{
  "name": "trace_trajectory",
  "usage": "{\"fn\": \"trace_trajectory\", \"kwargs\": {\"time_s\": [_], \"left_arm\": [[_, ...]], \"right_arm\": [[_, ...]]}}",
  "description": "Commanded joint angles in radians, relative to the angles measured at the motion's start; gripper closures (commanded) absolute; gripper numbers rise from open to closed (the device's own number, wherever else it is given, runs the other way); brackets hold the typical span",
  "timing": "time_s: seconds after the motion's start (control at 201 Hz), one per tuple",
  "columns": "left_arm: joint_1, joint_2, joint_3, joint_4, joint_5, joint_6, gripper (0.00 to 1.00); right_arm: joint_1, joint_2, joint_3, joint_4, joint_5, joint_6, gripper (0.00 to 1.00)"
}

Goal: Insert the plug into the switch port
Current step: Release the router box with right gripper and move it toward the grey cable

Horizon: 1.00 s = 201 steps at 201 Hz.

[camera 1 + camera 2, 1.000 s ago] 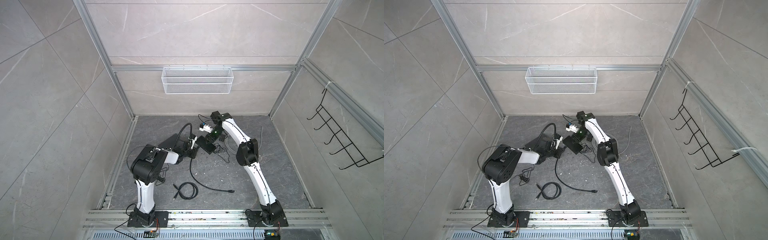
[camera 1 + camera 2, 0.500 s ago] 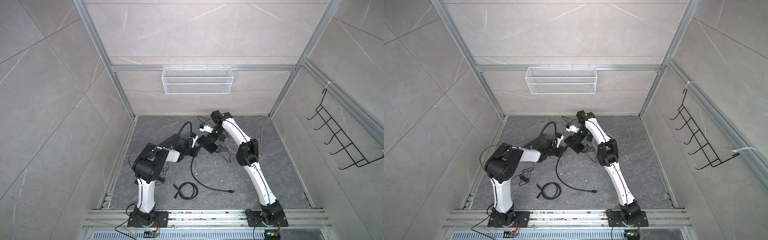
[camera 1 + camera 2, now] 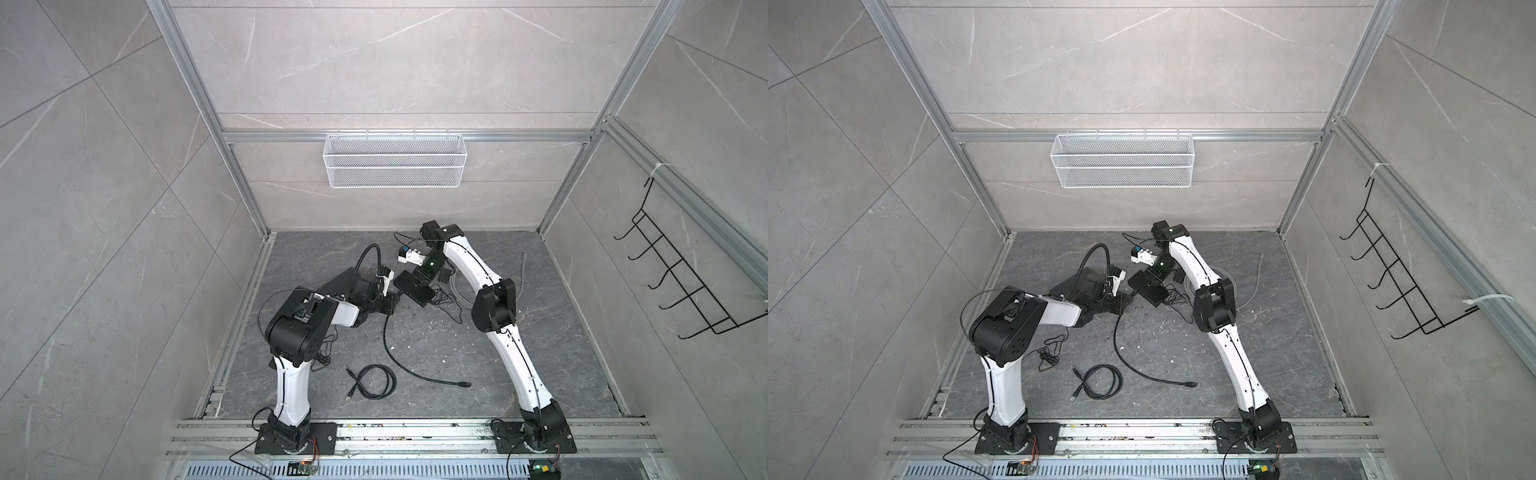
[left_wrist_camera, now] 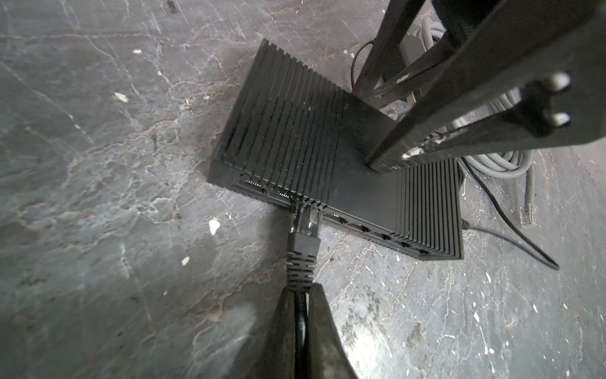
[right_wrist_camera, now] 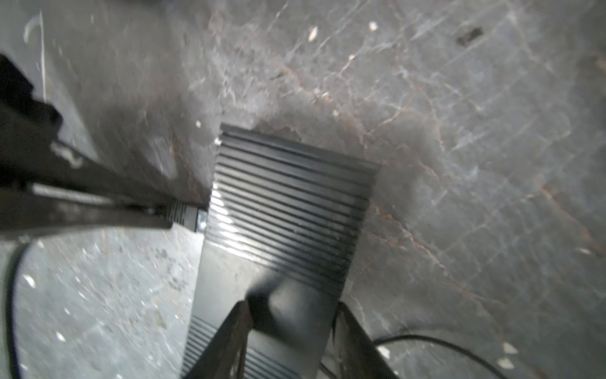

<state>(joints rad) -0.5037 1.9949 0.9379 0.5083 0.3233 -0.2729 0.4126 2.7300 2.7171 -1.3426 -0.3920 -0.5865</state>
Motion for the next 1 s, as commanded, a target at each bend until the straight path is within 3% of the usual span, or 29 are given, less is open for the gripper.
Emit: {"fn": "trace_trajectory", "kwargs": {"time_s": [0.0, 0.134, 0.264, 0.418, 0.587, 0.751, 0.995], "left_arm": [[-0.003, -0.059, -0.019, 0.111, -0.014, -0.017, 0.96], [-0.001, -0.092, -0.07, 0.106, -0.082, -0.037, 0.96], [0.0, -0.111, -0.088, 0.106, -0.158, -0.074, 0.96], [-0.021, -0.117, -0.078, 0.103, -0.283, -0.12, 0.97], [-0.066, -0.079, 0.009, 0.054, -0.388, -0.135, 0.97], [-0.076, -0.044, 0.058, 0.04, -0.414, -0.161, 0.97], [-0.132, 0.002, 0.162, -0.063, -0.354, -0.129, 0.95]], "right_arm": [[0.047, 0.037, 0.061, -0.026, -0.119, 0.141, 0.46], [-0.002, 0.007, 0.106, 0.02, -0.069, 0.231, 0.4], [-0.02, -0.07, 0.049, 0.075, -0.002, 0.307, 0.38], [-0.043, -0.227, -0.188, 0.196, 0.122, 0.424, 0.36], [-0.114, -0.435, -0.508, 0.376, 0.18, 0.529, 0.34], [-0.208, -0.587, -0.746, 0.47, 0.23, 0.598, 0.32], [-0.431, -0.72, -1.001, 0.607, 0.23, 0.743, 0.31]]}}
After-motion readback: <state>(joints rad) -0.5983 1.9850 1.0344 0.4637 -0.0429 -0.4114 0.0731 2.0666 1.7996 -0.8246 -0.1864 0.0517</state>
